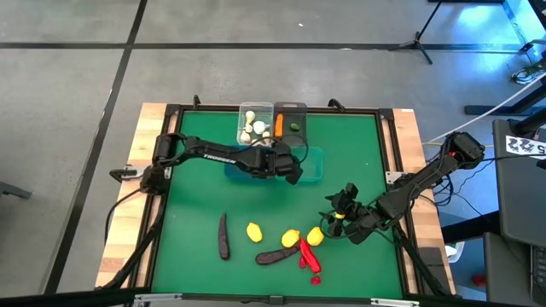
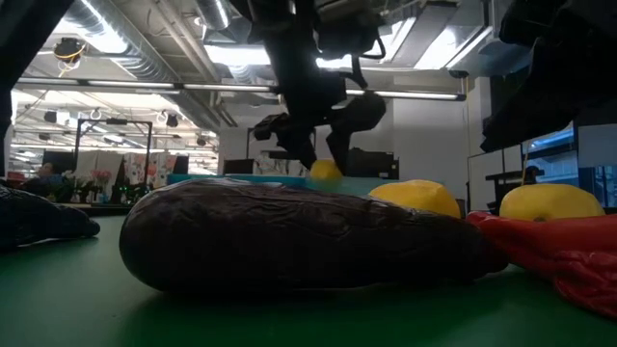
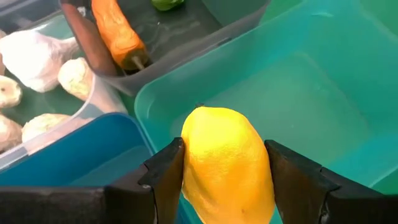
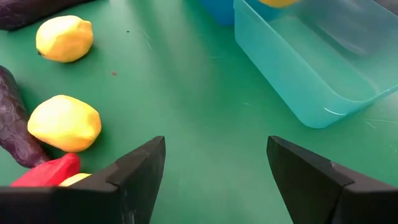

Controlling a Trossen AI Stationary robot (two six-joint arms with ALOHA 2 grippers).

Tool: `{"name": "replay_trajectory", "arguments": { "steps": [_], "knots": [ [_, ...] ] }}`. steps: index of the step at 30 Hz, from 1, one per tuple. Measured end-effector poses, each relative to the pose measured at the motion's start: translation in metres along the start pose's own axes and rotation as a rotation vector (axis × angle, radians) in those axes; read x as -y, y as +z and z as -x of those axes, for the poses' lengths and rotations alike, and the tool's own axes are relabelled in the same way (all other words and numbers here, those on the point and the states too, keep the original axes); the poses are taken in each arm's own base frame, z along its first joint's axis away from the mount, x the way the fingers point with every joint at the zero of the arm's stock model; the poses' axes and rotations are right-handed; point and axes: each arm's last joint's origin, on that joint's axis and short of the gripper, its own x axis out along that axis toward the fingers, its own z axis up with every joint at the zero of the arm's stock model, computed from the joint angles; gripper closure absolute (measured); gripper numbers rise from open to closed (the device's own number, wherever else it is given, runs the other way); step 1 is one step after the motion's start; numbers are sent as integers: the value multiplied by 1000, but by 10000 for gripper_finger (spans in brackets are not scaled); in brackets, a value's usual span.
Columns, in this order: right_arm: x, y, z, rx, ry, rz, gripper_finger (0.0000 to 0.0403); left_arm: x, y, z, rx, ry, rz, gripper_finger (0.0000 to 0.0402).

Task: Sort produce into baskets
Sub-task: Put the yellow lemon into the green bin

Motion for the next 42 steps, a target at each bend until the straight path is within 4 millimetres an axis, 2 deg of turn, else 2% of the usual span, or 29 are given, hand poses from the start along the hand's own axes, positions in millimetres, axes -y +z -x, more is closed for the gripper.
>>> {"name": "replay_trajectory", "arguments": {
  "steps": [8, 19, 27, 30, 35, 42],
  "knots": [
    [0, 0, 0, 0, 0, 0, 123, 0, 0, 0, 7, 5, -6, 199],
    [0, 0, 0, 1, 2, -2, 123, 0, 1, 0, 25, 17, -71, 142],
    [0, 0, 0, 2, 2, -3, 123, 1, 2, 2, 29, 11, -85, 134],
    [0, 0, 0, 1, 2, -2, 123, 6, 8, 17, 54, -27, -127, 136],
    [0, 0, 0, -1, -1, 1, 123, 14, 10, 63, 66, -171, -283, 136],
    [0, 0, 0, -3, -3, 3, 123, 23, -22, 123, 28, -306, -536, 136]
  ]
}}
